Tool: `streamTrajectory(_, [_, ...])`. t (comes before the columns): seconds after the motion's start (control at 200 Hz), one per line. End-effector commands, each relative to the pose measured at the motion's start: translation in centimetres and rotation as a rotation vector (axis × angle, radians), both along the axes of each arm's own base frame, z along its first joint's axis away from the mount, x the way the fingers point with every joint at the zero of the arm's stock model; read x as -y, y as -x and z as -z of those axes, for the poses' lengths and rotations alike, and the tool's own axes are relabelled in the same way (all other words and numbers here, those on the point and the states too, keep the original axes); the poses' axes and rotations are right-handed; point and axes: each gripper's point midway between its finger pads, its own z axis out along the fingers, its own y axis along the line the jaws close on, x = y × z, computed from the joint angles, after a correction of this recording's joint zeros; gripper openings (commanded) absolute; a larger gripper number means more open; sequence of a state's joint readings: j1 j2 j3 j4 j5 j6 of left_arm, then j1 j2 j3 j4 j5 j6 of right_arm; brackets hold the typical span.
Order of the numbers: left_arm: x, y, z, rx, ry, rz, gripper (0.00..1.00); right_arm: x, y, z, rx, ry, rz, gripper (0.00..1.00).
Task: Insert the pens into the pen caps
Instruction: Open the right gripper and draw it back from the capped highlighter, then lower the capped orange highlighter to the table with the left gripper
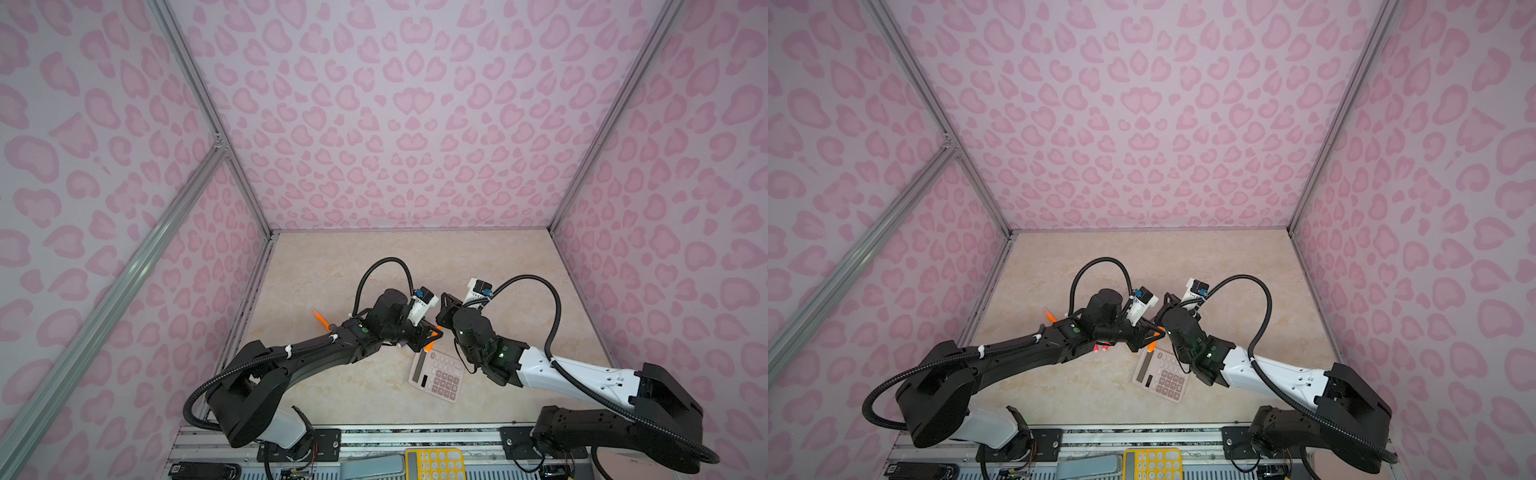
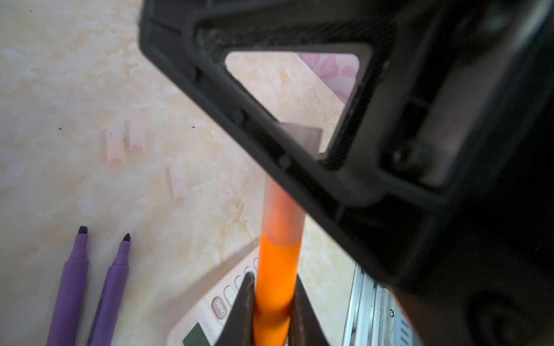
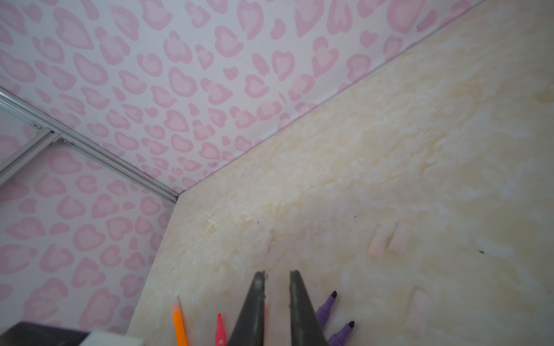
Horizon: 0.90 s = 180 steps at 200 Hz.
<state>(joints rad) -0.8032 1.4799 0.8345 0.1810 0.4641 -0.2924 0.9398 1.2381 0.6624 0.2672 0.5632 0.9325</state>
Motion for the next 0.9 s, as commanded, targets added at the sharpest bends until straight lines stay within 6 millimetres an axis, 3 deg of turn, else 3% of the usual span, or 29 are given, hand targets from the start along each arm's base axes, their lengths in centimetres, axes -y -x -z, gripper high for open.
streamTrajectory(0.0, [-2.1, -7.7, -6.0, 0.222, 0.126, -0.369, 0.04, 1.0, 1.6, 3.2, -0.112, 0.123, -0.034, 0.17])
streamTrajectory(0.11, [-3.4, -7.9, -4.2, 0.197, 0.070, -0.423, 0.04, 2.6, 0.7, 2.0, -0.093, 0.114, 0.016, 0.43])
streamTrajectory(0.205, [-5.0, -8.4, -2.3, 0.168, 0.020, -0.495, 0.04, 3.9, -0.2, 1.3, -0.083, 0.101, 0.052, 0.51])
streamTrajectory(0.32, [-8.2, -9.4, -0.1, 0.120, -0.045, -0.601, 0.04, 5.0, -1.5, 0.5, -0.070, 0.080, 0.078, 0.53])
streamTrajectory(0.53, [-17.1, -9.9, 3.8, 0.040, -0.168, -0.873, 0.04, 4.8, -4.3, -1.1, -0.009, 0.119, 0.077, 0.53])
streamTrajectory(0.695, [-22.8, -8.6, 6.4, -0.004, -0.264, -1.036, 0.04, 4.2, -6.8, 0.4, -0.052, 0.160, 0.034, 0.51])
streamTrajectory(0.785, [-24.4, -8.4, 7.9, -0.052, -0.299, -1.076, 0.04, 4.4, -8.1, 1.1, -0.071, 0.165, 0.026, 0.51])
streamTrajectory(0.895, [-24.7, -8.8, 9.3, -0.101, -0.323, -1.072, 0.04, 4.9, -8.6, 1.3, -0.092, 0.177, 0.028, 0.50])
